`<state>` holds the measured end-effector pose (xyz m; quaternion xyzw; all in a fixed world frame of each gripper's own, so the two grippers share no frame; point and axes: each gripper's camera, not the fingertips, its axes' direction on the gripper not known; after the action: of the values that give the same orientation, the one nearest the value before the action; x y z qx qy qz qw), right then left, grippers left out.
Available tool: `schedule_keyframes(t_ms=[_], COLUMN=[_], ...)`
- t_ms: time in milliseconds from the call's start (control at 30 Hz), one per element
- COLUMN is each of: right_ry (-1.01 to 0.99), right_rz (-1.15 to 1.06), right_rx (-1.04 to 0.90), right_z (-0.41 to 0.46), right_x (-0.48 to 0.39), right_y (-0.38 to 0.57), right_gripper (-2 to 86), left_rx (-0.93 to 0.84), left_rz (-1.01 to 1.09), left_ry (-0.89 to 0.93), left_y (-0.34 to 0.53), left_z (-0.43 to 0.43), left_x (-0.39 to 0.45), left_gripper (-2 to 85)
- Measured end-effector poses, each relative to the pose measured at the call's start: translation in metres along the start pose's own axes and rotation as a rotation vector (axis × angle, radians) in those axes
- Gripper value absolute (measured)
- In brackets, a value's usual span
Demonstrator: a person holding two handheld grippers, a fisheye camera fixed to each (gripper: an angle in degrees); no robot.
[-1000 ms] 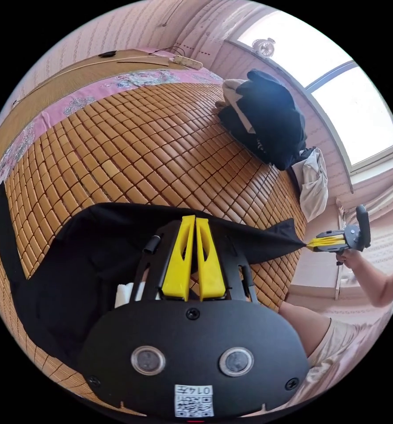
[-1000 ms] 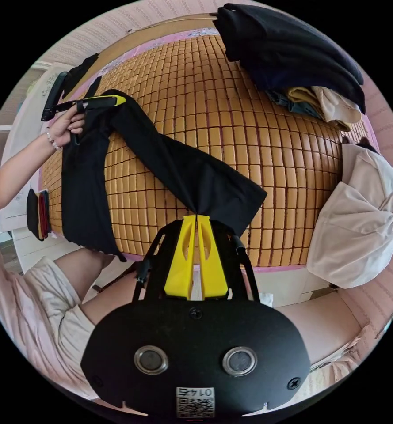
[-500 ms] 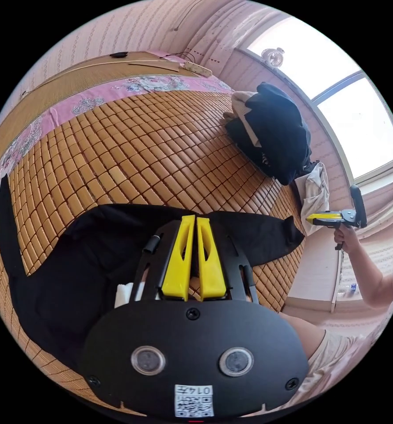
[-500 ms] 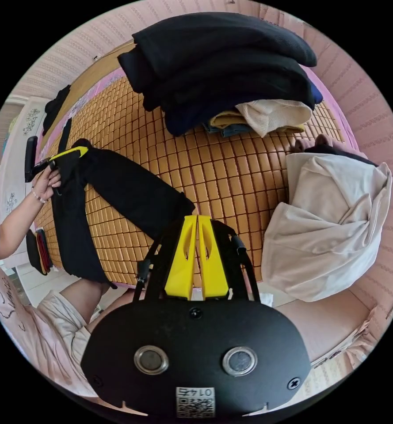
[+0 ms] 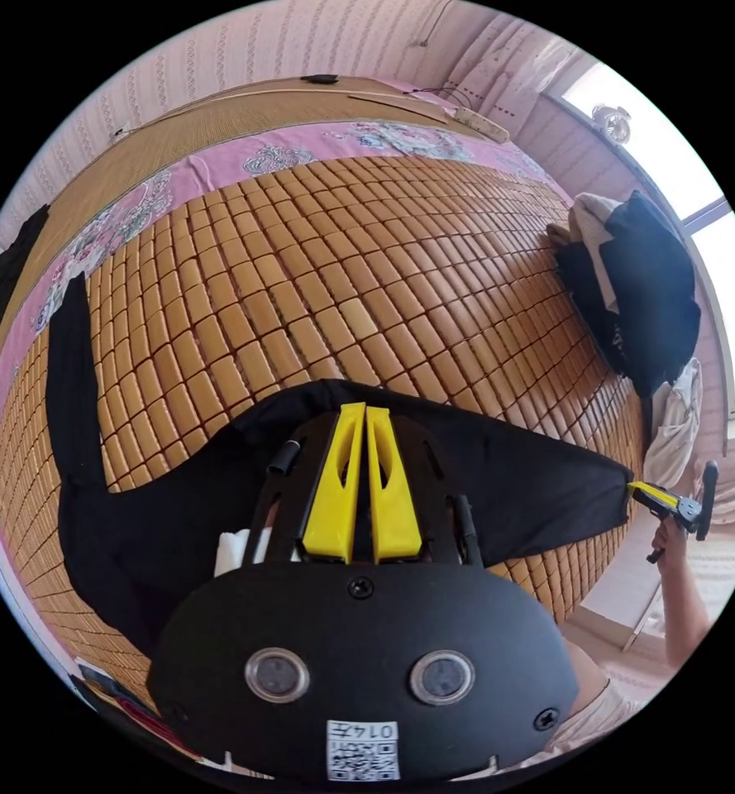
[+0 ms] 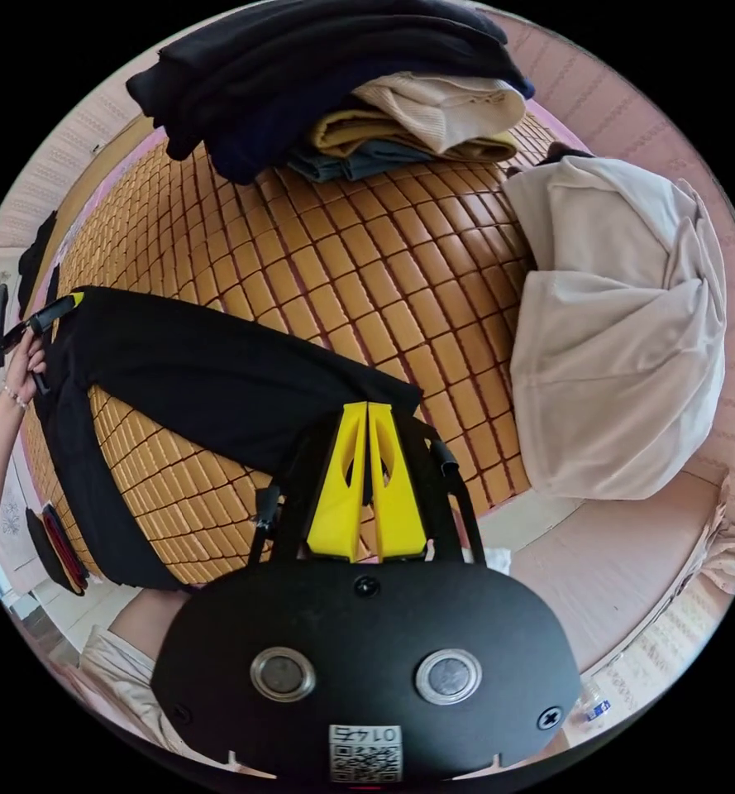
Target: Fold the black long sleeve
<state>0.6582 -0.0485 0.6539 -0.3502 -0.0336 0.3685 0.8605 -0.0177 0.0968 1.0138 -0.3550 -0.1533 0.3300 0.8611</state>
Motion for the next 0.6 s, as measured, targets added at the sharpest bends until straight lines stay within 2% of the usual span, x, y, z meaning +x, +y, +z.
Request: schedule_keyframes(t_ms=[167, 267, 433, 600], right_ry=[0.032, 0.06, 0.105, 0.081], right_rz=[-0.019, 0.001, -0.047, -0.293], right_rx=[0.018, -0.006, 0.02, 0.069], right_z=[0.005, 0.005, -0.021, -0.037], right_x=[-0.015, -0.024, -0.052, -0.149], right_y=[-0.003, -0.005, 0.001, -0.019], right_gripper=[-0.9, -0.8, 0.0, 3.6], left_rx=[0.027, 0.051, 0.168, 0.067], left_rz=[-0.018, -0.045, -0.096, -0.25], left_ry=[0.035, 0.122, 0.076, -0.059], left_y=[0.016, 0.031, 0.134, 0.26], left_z=[-0.005, -0.029, -0.114, -0.123], left_x=[-0.008, -0.017, -0.046, -0.088], left_gripper=[-1.0, -0.9, -0.1, 1.2])
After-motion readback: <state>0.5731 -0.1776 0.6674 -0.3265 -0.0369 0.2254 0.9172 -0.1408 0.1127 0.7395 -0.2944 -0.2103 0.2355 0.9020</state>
